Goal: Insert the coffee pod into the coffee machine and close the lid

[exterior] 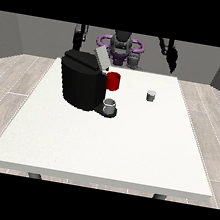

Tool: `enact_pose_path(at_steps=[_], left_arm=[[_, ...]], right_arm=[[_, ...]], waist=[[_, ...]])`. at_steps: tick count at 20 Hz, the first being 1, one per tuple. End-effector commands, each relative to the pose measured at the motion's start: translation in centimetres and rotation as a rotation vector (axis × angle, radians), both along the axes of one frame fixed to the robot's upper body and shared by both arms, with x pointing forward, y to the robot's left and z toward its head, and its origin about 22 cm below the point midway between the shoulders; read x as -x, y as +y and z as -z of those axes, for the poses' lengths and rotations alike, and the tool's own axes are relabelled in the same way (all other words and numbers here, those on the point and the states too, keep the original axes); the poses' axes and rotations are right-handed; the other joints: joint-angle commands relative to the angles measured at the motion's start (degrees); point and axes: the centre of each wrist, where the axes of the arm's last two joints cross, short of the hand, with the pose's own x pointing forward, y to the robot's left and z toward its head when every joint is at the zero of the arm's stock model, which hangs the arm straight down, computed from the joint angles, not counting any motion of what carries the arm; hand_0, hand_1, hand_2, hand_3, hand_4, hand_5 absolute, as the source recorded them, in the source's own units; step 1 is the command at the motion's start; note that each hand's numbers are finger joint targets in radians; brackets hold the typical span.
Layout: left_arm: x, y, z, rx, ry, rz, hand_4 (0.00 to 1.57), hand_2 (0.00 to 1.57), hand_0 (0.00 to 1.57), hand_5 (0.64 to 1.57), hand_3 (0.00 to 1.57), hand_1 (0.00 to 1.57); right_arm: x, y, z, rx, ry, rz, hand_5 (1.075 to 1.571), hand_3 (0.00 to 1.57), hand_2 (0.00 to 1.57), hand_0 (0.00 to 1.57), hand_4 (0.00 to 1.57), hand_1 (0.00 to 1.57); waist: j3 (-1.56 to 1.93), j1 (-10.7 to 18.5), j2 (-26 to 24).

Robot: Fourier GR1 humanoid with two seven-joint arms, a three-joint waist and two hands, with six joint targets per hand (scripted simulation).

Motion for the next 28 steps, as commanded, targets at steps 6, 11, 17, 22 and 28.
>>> enact_pose_path(at_steps=[6,11,17,22,28], left_arm=[[1.2,-1.2,1.1,0.063,-0.143,0.169,0.32,0.00,0.00,1.571,0.00,0.00],[-0.8,2.9,-1.4,-0.156,-0.108,0.160,0.00,0.00,0.00,1.571,0.00,0.00],[-4.0,6.2,-0.8,-0.143,-0.014,0.116,0.00,0.00,0.00,1.571,0.00,0.00],[-6.3,8.6,-1.7,-0.246,0.007,0.068,0.00,0.00,0.00,1.571,0.00,0.00],[-8.4,9.0,-1.0,-0.251,0.047,0.050,0.00,0.00,0.00,1.571,0.00,0.00]], right_arm=[[1.2,-2.3,1.8,-0.041,0.025,0.034,1.571,0.00,0.00,0.00,0.13,0.00],[0.1,-1.1,0.4,-0.112,-0.121,0.178,1.571,0.00,0.00,0.00,0.18,0.00],[-0.1,2.0,-1.0,-0.129,-0.172,0.100,1.571,0.00,0.00,0.00,0.16,0.00],[-1.2,2.7,-2.7,-0.112,-0.227,0.051,1.571,0.00,0.00,0.00,0.19,0.00],[-3.4,2.5,-4.5,-0.131,-0.259,0.063,1.571,0.00,0.00,0.00,0.28,0.00]], waist=[[1.70,-2.71,-1.97],[1.70,-5.87,-1.64],[1.67,-9.96,2.02],[1.66,-12.73,6.36],[1.66,-12.11,9.63]])
